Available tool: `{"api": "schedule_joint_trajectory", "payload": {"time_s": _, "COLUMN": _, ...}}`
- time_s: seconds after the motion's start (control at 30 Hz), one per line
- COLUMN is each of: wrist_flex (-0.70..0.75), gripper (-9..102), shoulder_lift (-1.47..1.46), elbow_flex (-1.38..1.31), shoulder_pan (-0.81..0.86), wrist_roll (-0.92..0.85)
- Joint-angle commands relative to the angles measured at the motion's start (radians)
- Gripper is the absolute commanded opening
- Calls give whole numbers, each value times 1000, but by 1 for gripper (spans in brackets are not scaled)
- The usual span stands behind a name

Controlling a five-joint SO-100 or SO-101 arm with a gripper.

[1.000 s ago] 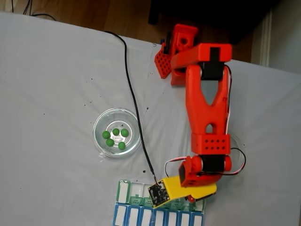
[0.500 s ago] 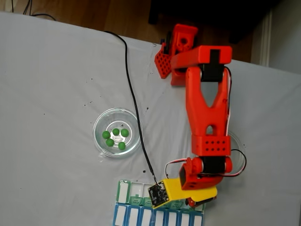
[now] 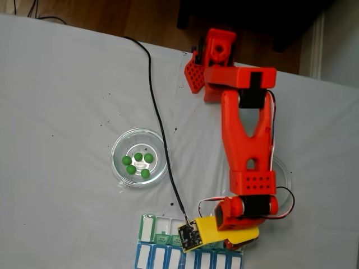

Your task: Sort medicines into box.

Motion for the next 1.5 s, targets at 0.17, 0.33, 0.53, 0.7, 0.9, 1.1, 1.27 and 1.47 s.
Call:
{"api": "schedule_joint_trajectory", "payload": {"time_s": 0.17, "wrist_flex": 51, "gripper": 31, "shoulder_lift": 75, "elbow_flex": -83, "shoulder_pan": -6, "wrist_roll": -21}}
{"api": "schedule_joint_trajectory", "payload": {"time_s": 0.33, "wrist_flex": 64, "gripper": 29, "shoulder_lift": 109, "elbow_flex": -55, "shoulder_pan": -6, "wrist_roll": -38}}
{"api": "schedule_joint_trajectory", "payload": {"time_s": 0.53, "wrist_flex": 137, "gripper": 12, "shoulder_lift": 160, "elbow_flex": -38, "shoulder_pan": 2, "wrist_roll": -98}}
{"api": "schedule_joint_trajectory", "payload": {"time_s": 0.7, "wrist_flex": 153, "gripper": 2, "shoulder_lift": 267, "elbow_flex": 31, "shoulder_pan": 18, "wrist_roll": -123}}
{"api": "schedule_joint_trajectory", "payload": {"time_s": 0.9, "wrist_flex": 160, "gripper": 2, "shoulder_lift": 394, "elbow_flex": 135, "shoulder_pan": 8, "wrist_roll": -120}}
{"api": "schedule_joint_trajectory", "payload": {"time_s": 1.1, "wrist_flex": 227, "gripper": 2, "shoulder_lift": 431, "elbow_flex": 120, "shoulder_pan": -32, "wrist_roll": -117}}
{"api": "schedule_joint_trajectory", "payload": {"time_s": 1.27, "wrist_flex": 256, "gripper": 2, "shoulder_lift": 476, "elbow_flex": 161, "shoulder_pan": -94, "wrist_roll": -155}}
{"api": "schedule_joint_trajectory", "payload": {"time_s": 1.47, "wrist_flex": 233, "gripper": 2, "shoulder_lift": 563, "elbow_flex": 229, "shoulder_pan": -166, "wrist_roll": -117}}
